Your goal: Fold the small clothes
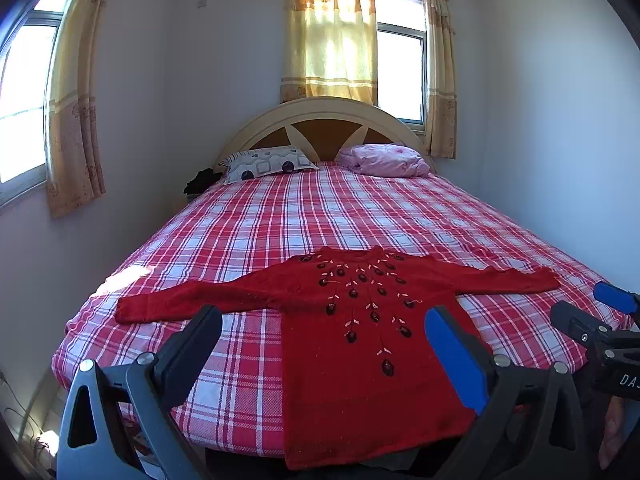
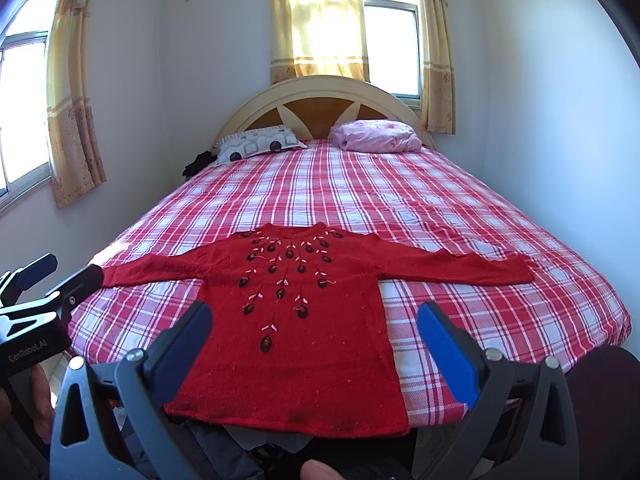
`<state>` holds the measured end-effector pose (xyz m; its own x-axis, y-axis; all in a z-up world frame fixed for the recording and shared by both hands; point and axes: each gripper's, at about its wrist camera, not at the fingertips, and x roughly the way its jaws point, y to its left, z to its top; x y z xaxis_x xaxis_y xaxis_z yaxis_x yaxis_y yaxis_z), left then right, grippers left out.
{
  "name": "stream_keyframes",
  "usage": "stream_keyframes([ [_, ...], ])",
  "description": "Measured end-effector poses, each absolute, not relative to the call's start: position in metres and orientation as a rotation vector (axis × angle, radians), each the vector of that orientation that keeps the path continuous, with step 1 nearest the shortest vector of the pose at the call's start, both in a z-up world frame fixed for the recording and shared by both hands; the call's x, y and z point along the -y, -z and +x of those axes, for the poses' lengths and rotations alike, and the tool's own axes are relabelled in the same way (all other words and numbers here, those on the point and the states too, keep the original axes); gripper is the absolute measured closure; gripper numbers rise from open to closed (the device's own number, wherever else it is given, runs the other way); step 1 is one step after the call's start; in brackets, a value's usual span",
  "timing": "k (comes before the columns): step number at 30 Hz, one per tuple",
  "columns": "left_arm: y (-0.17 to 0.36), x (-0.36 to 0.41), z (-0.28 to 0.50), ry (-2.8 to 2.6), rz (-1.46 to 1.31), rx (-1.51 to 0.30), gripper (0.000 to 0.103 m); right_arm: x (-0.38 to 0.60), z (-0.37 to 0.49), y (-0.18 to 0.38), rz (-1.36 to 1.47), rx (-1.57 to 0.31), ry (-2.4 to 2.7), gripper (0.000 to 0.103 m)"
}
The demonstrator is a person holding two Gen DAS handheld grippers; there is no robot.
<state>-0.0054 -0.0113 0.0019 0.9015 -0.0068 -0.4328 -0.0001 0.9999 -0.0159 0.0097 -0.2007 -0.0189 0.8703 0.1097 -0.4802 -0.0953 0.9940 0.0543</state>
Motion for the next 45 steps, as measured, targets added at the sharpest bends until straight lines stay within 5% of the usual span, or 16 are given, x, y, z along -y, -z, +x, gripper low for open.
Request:
stream_keyframes([
  [45,0.006,0.003,0.005,-0.004,-0.029,-0.476,0.001,0.19,0.02,0.032,0.019,-0.544,-0.112,0.0],
])
